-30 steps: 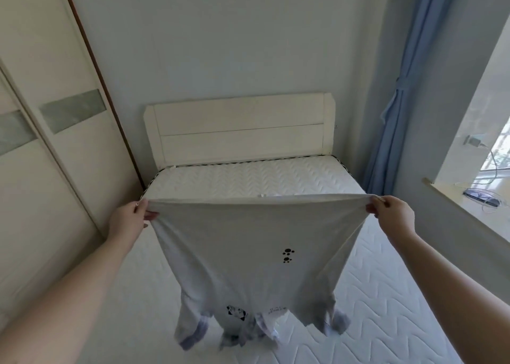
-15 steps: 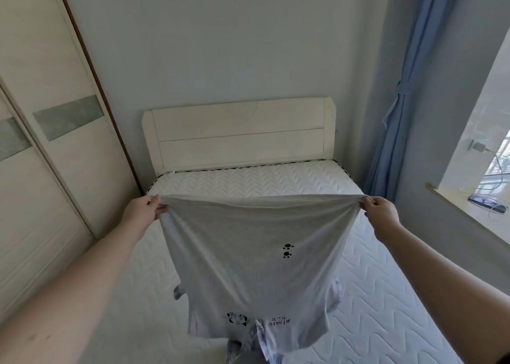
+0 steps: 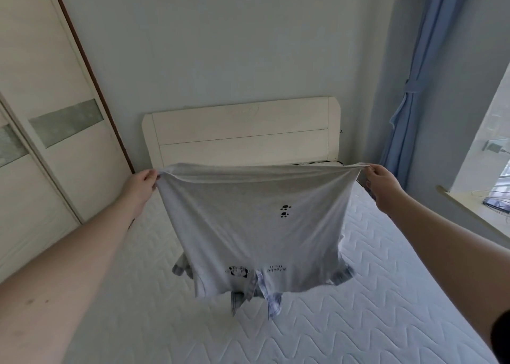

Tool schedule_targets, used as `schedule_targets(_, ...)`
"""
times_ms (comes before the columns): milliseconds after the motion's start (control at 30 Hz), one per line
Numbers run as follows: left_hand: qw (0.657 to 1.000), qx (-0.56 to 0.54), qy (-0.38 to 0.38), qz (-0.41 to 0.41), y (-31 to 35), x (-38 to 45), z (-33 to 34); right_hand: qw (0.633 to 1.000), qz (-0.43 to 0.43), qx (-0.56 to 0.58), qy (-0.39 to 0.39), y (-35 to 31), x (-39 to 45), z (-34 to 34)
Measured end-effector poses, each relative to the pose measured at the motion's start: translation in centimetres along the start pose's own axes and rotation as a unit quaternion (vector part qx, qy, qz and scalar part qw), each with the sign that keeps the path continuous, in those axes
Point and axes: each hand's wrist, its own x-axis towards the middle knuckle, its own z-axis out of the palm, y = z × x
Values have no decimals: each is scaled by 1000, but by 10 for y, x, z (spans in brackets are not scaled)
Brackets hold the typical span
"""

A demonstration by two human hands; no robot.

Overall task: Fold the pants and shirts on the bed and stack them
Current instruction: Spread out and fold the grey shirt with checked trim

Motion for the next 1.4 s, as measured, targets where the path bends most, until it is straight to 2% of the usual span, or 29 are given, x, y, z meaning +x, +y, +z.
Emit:
schedule_targets(167, 1000, -28, 0, -10, -8, -9, 3, 1000, -1, 11, -26, 9, -8, -4)
schedule_targets(300, 998, -38, -15, -45, -40, -32, -1, 999, 8, -8, -42, 33, -38, -11)
schedule_targets(467, 994, -31, -19, -107, -118, -86, -14, 997, 46, -22, -52, 94, -87, -23)
schedule_targets(667, 973, -4, -51, -227, -233, -189, -29, 987, 129, -83, -57, 200, -169, -49)
schedule_targets(800, 959, 11, -65, -277, -288, -261, -36, 973, 172, -146, -55, 257, -221, -65)
schedule_targets(933, 944, 49, -97, -311, -332, -324, -42, 961, 189, -184, -88, 301, -271, -78)
schedule_targets(1167, 923, 171, -157, -308, -376, -403, -60, 927, 250, -253, -120, 356, -341, -102)
schedule_targets(1400, 908, 216, -175, -313, -409, -447, -68, 902, 274, -319, -95, 391, -397, -107)
